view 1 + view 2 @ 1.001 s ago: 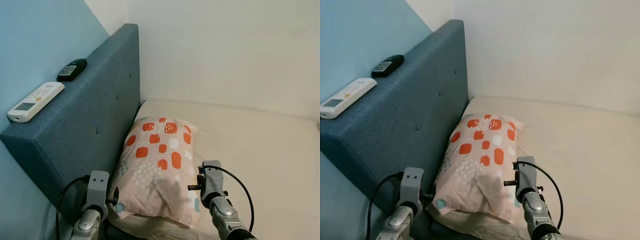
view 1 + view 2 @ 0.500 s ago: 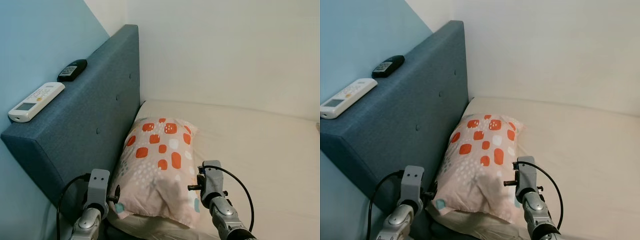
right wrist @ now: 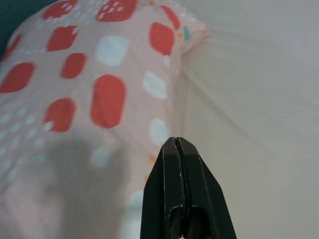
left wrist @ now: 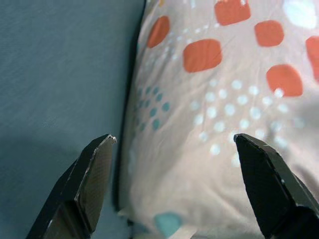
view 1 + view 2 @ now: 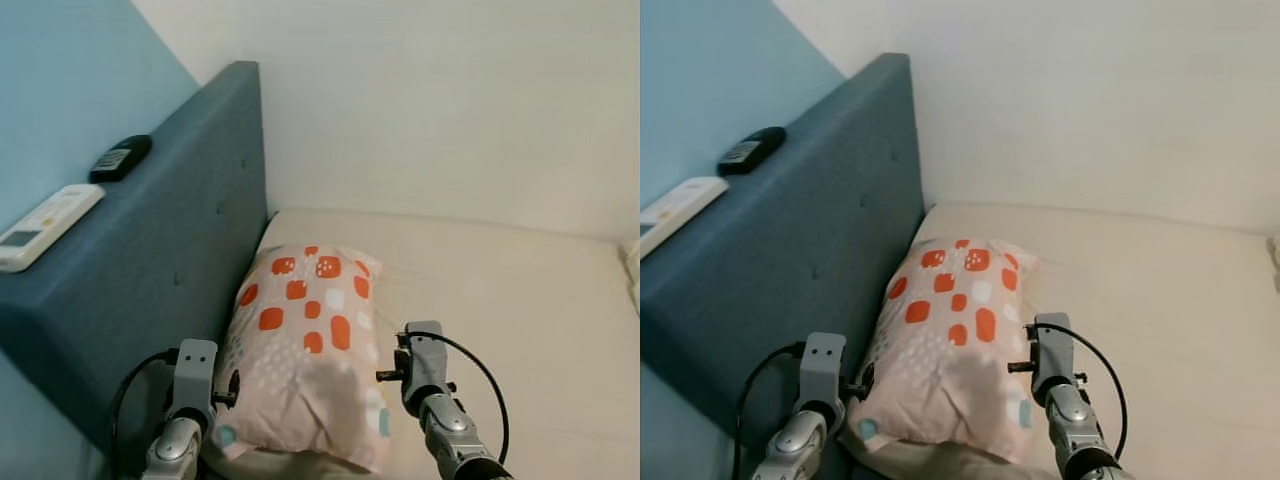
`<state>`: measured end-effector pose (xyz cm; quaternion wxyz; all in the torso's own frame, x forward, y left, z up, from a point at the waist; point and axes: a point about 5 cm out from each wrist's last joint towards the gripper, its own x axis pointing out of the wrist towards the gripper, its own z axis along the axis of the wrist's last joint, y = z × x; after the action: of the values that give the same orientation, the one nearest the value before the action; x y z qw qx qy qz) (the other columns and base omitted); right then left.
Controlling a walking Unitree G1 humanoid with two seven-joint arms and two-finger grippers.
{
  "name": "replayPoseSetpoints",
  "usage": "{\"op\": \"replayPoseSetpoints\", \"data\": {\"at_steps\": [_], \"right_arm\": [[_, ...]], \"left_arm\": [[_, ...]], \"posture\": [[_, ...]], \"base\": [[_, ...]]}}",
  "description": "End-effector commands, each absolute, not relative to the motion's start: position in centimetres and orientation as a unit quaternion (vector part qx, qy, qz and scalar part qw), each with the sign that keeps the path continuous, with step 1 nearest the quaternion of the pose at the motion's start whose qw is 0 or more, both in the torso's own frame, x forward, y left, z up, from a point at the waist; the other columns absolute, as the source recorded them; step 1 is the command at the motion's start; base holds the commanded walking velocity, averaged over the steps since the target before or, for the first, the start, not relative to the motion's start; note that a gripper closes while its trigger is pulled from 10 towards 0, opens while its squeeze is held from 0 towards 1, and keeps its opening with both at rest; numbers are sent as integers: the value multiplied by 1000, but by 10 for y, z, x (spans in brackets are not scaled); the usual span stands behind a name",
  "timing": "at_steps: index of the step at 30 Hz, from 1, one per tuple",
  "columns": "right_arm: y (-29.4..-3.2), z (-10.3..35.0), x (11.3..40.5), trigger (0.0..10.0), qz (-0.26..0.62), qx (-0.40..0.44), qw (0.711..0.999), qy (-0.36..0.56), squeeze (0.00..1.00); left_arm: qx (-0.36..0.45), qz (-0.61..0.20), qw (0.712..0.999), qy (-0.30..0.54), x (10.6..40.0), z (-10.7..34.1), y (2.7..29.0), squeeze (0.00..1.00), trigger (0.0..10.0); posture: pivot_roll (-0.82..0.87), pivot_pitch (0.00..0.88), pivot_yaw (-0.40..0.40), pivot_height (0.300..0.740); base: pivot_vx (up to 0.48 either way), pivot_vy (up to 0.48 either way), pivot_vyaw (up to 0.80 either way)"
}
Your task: Clean up the room
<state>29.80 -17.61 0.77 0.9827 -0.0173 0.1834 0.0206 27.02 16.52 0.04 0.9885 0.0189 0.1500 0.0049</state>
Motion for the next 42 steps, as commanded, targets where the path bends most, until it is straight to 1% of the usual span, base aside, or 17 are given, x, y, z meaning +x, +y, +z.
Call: {"op": "replayPoseSetpoints", "data": {"at_steps": [1,19,33,42], "right_arm": [[-172,7,298,10000,25,-12,983,182,0],[-171,8,298,10000,26,-8,983,180,0],[-173,14,304,10000,28,-7,985,171,0],[-173,23,313,10000,30,-7,987,155,0]], "left_arm": [[20,14,988,151,267,-1,171,0,10000],[18,16,989,145,267,-1,171,0,10000],[21,20,989,144,269,1,171,0,10000],[18,23,990,134,272,6,171,0,10000]], "posture": [[22,52,-44,726],[23,57,-44,726],[26,78,-47,726],[29,83,-50,692]], "base": [[0,0,0],[0,0,0],[0,0,0],[0,0,0]]}}
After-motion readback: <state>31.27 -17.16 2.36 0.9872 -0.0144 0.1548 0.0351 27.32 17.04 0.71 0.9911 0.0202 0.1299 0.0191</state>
